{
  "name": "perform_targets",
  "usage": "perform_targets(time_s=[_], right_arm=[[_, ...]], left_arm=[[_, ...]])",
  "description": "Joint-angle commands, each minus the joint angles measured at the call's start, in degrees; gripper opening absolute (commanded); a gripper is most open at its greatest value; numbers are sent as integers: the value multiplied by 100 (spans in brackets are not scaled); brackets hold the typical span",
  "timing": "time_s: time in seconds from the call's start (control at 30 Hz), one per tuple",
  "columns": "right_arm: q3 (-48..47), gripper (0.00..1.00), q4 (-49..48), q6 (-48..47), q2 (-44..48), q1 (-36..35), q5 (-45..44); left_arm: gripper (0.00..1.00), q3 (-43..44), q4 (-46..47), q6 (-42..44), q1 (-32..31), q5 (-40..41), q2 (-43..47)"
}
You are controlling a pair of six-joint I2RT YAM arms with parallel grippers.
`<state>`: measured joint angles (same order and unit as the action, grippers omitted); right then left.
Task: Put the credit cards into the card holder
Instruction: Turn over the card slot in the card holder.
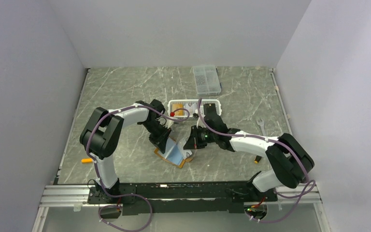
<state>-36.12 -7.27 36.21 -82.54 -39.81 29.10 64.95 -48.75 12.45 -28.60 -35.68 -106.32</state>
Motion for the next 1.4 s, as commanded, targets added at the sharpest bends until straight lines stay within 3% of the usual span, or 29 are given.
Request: perform_targets(time_s=[0.0, 0.1, 0.3, 0.43, 0.77, 0.8, 0.83, 0.87, 1.07, 1.37], right_arm=[[-60, 0, 1, -86, -111, 17, 103], [-18, 0, -267, 34, -300, -7, 199], [-112, 0, -1212, 335, -934, -215, 472], [-150, 0, -1467, 395, -1226, -251, 552], [-76, 0, -1741, 446, -1615, -414, 302], [-63, 0, -1750, 445, -1678, -452, 257], [-33, 0, -1814, 471, -1750, -485, 239], [-2, 0, -1871, 505, -1841, -510, 226], [68, 0, -2003, 572, -2051, -612, 121], [137, 0, -1897, 520, -1899, -614, -35]], left_arm=[[1, 139, -57, 102, -27, -94, 260], [4, 171, -72, 83, -32, -179, 270], [27, 238, -282, 194, 145, -772, 180], [30, 300, -738, 728, 494, -1356, -62], [34, 573, -1542, 1912, 940, -1923, -51], [59, 682, -1738, 2038, 1007, -1989, -69], [75, 749, -1774, 2043, 1076, -2037, -80], [77, 784, -1778, 2031, 1103, -2061, -73], [70, 674, -1465, 1717, 1102, -2161, -117], [47, 415, -553, 972, 968, -754, -314]])
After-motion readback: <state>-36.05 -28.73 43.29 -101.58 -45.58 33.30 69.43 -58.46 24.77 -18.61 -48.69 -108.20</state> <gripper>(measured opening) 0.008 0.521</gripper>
